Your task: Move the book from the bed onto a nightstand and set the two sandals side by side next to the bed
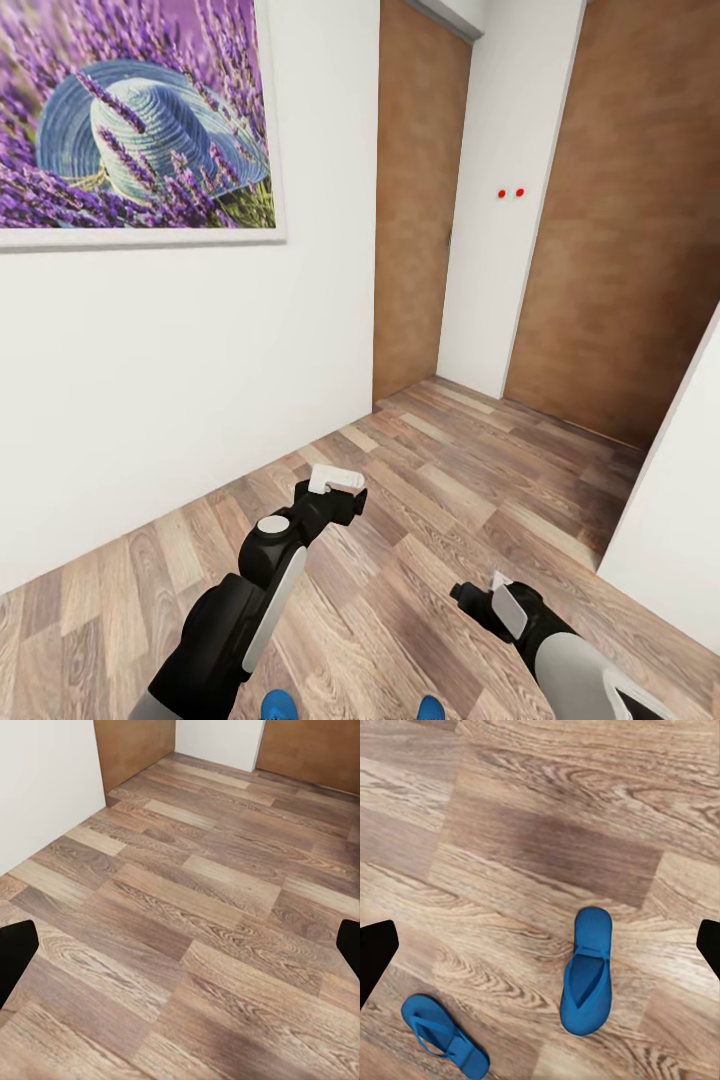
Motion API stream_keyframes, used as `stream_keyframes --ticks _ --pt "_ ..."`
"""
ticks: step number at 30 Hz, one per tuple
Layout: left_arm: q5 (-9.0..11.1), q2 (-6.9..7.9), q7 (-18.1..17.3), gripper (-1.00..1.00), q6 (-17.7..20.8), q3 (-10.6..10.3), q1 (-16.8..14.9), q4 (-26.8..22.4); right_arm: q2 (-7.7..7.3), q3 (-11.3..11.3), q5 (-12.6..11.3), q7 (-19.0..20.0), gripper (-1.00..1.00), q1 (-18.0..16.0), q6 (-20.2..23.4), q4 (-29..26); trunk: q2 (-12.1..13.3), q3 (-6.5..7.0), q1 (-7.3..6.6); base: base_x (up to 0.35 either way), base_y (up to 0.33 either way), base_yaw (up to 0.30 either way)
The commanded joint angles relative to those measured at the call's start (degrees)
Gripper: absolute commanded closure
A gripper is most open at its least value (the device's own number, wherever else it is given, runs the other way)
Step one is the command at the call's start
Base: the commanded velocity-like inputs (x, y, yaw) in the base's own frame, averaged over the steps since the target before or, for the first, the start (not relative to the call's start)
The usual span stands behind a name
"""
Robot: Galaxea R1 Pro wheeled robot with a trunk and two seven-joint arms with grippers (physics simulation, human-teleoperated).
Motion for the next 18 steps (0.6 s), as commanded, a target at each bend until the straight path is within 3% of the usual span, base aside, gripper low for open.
stream_keyframes --ticks 1,18 --pt "0.5 0.00 0.4 -1.00 0.3 -0.1 0.0 -0.1 0.03 -0.1 -0.4 -0.4 -1.00 0.0 0.1 -0.2 -0.4 -0.24 0.22 0.000 0.000 0.000" --pt "0.5 -0.04 0.4 -1.00 0.3 -0.1 0.0 -0.1 0.52 -0.2 -0.5 -4.5 -1.00 0.0 -1.5 -0.1 -7.3 -3.30 3.95 0.000 0.000 0.000"
